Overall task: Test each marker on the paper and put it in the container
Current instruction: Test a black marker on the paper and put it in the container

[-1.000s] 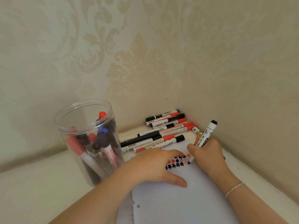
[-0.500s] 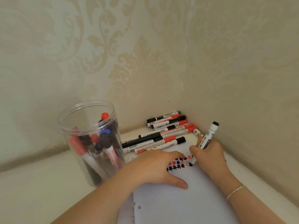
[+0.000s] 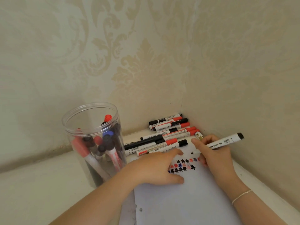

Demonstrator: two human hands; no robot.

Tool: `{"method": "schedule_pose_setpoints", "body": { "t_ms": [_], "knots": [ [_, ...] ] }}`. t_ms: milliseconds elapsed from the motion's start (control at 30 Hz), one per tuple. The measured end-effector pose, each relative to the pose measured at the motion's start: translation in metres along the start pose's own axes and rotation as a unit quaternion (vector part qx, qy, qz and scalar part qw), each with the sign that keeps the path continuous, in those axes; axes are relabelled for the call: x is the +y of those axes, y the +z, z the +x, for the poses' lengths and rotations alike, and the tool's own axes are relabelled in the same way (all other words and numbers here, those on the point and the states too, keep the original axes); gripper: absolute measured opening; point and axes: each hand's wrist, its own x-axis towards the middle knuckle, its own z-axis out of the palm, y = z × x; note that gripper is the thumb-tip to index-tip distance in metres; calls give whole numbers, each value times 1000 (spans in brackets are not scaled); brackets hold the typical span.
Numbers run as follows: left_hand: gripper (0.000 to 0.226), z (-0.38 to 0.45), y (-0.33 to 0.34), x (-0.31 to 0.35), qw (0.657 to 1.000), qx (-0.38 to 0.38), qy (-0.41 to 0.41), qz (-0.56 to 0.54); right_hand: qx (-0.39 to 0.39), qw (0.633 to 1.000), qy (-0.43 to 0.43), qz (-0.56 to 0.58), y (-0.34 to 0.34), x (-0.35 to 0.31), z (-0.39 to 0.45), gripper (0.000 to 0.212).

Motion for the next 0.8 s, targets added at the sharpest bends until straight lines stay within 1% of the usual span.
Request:
{"method": "schedule_pose_setpoints", "body": {
  "t_ms": [67, 100, 167, 200, 233, 367, 533, 667, 733, 800],
  "knots": [
    [56, 2, -2, -4, 997, -7, -17, -79, -31, 997, 3, 73, -1, -4, -1, 22],
    [51, 3, -3, -5, 993, -3, -19, -113, -56, 989, 18, 139, -1, -5, -1, 21],
    [43, 4, -3, -4, 989, 16, -13, -149, -109, 953, 63, 274, -2, -8, -1, 29],
    [42, 4, -3, -3, 987, 23, -6, -157, -120, 938, 85, 312, -3, -10, -2, 32],
    [42, 4, -3, -2, 987, 25, 0, -161, -126, 931, 98, 327, -3, -12, -3, 33],
    [45, 4, -3, -1, 979, 15, 12, -204, -124, 942, 89, 300, 0, -14, -6, 18],
    [47, 3, -3, 1, 975, 22, 23, -222, -127, 957, 66, 253, 1, -12, -5, 17],
    [44, 2, -4, 2, 977, 23, 21, -212, -122, 967, 64, 216, 2, -8, -6, 22],
    [42, 1, -4, 3, 978, 23, 25, -205, -134, 969, 60, 201, 1, -7, -6, 21],
    [39, 0, -4, 5, 981, 23, 34, -188, -167, 968, 58, 176, 1, -7, -7, 17]
  ]
}}
